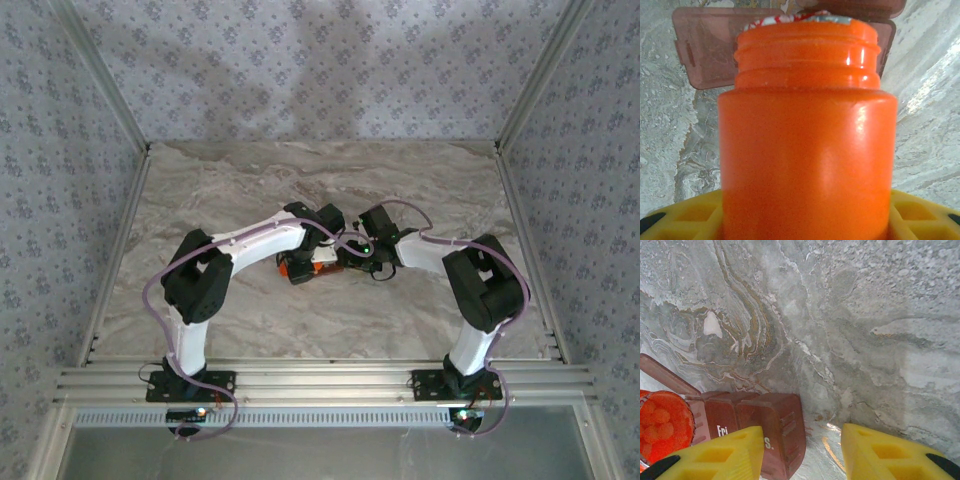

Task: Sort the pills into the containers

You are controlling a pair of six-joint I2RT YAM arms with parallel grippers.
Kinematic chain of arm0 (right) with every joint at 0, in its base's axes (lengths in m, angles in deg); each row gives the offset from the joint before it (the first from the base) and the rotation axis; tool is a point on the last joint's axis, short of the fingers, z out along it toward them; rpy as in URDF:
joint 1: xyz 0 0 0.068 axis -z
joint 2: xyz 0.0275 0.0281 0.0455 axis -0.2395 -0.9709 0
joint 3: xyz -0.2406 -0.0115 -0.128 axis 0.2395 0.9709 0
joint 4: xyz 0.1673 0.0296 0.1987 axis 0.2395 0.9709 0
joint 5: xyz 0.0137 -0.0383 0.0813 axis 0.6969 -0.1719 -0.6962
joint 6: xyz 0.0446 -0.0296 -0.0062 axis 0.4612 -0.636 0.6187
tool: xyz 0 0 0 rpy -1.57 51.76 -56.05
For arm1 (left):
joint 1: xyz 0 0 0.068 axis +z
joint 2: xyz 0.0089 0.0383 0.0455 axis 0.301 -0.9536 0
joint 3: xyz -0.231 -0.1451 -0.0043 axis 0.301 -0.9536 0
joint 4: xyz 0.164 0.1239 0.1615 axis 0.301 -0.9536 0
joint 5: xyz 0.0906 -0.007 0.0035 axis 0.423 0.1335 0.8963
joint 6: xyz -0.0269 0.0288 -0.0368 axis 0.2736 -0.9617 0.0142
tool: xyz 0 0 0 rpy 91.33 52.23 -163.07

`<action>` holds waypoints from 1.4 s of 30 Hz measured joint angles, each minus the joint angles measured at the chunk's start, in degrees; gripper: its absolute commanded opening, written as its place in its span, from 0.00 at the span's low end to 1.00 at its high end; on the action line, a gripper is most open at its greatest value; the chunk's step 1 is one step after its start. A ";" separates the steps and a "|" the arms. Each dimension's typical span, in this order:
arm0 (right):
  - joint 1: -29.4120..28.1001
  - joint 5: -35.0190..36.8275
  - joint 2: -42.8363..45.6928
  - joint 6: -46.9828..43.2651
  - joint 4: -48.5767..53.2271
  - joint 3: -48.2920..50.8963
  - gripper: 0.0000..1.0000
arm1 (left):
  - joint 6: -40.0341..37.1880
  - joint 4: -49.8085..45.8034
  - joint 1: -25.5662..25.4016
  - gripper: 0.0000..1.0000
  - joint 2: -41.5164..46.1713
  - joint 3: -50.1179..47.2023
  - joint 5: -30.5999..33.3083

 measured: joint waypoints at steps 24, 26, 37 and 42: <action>0.15 -0.02 0.00 0.00 0.04 0.00 0.47 | 0.00 -0.04 0.00 0.00 -0.07 -0.15 -1.55; 0.15 -0.02 0.00 0.00 0.04 0.00 0.47 | 0.00 -0.04 0.00 0.00 -0.07 -0.15 -1.55; 0.15 -0.04 0.00 0.00 0.04 0.00 0.47 | 0.00 0.13 0.00 0.00 -0.07 -1.25 -1.64; 0.15 -0.07 0.00 0.00 0.04 -0.02 0.47 | 0.00 0.15 0.00 0.00 -0.07 -1.25 -1.62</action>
